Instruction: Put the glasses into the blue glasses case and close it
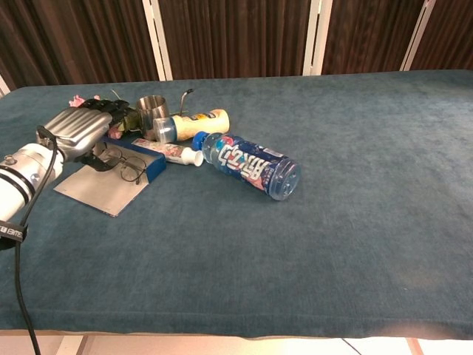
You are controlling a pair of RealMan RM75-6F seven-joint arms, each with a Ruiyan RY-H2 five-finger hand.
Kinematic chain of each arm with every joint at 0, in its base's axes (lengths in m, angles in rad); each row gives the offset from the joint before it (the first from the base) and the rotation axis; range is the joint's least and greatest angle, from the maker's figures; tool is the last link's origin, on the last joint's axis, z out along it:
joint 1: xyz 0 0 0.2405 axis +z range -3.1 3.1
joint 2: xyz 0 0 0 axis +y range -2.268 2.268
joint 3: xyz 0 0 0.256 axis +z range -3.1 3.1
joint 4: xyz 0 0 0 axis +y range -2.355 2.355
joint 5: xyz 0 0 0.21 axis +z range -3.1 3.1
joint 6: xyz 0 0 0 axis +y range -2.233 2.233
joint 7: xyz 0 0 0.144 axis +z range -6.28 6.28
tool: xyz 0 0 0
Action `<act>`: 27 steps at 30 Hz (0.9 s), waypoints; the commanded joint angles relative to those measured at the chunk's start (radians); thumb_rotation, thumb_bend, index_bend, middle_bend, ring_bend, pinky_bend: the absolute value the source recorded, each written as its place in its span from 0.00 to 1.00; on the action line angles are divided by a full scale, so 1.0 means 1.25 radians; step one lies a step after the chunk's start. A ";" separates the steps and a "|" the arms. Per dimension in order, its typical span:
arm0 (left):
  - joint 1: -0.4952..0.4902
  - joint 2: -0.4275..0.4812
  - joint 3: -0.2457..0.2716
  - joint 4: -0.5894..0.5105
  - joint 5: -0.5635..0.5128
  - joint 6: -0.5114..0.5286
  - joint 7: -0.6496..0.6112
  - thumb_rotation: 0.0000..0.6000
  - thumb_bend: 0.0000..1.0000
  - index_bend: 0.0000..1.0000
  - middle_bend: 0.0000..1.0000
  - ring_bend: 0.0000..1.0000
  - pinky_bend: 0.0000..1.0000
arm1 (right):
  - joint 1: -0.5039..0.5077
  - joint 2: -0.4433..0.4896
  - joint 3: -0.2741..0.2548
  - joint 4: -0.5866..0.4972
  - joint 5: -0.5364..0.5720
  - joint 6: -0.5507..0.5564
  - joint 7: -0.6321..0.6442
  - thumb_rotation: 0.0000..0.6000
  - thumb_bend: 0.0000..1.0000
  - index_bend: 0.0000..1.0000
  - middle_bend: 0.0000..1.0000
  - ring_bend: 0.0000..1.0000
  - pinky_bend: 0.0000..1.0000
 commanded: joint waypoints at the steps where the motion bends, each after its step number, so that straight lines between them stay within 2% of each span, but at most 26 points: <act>1: 0.028 0.050 0.008 -0.099 0.019 0.058 -0.027 1.00 0.32 0.11 0.00 0.00 0.00 | 0.001 -0.001 0.000 0.001 0.000 -0.002 -0.003 1.00 0.22 0.00 0.00 0.00 0.00; 7: 0.098 0.193 0.030 -0.363 0.030 0.125 -0.006 1.00 0.32 0.17 0.00 0.00 0.01 | 0.003 -0.005 -0.004 0.000 -0.003 -0.009 -0.013 1.00 0.22 0.00 0.00 0.00 0.00; 11: 0.140 0.294 0.055 -0.535 0.004 0.111 0.067 1.00 0.31 0.22 0.00 0.00 0.01 | 0.004 -0.006 -0.009 0.000 -0.009 -0.013 -0.017 1.00 0.22 0.00 0.00 0.00 0.00; 14: 0.159 0.344 0.069 -0.623 -0.039 0.085 0.152 1.00 0.31 0.24 0.00 0.00 0.01 | 0.005 -0.007 -0.012 -0.001 -0.013 -0.016 -0.020 1.00 0.22 0.00 0.00 0.00 0.00; 17: 0.170 0.356 0.072 -0.652 -0.083 0.073 0.219 1.00 0.31 0.25 0.00 0.00 0.01 | 0.006 -0.008 -0.015 -0.002 -0.016 -0.019 -0.020 1.00 0.22 0.00 0.00 0.00 0.00; 20: 0.175 0.345 0.075 -0.639 -0.111 0.060 0.251 1.00 0.31 0.29 0.00 0.00 0.01 | 0.007 -0.010 -0.016 -0.001 -0.019 -0.019 -0.021 1.00 0.22 0.00 0.00 0.00 0.00; 27: 0.182 0.314 0.086 -0.596 -0.118 0.053 0.268 1.00 0.34 0.33 0.00 0.00 0.01 | 0.008 -0.011 -0.016 0.000 -0.018 -0.022 -0.022 1.00 0.22 0.00 0.00 0.00 0.00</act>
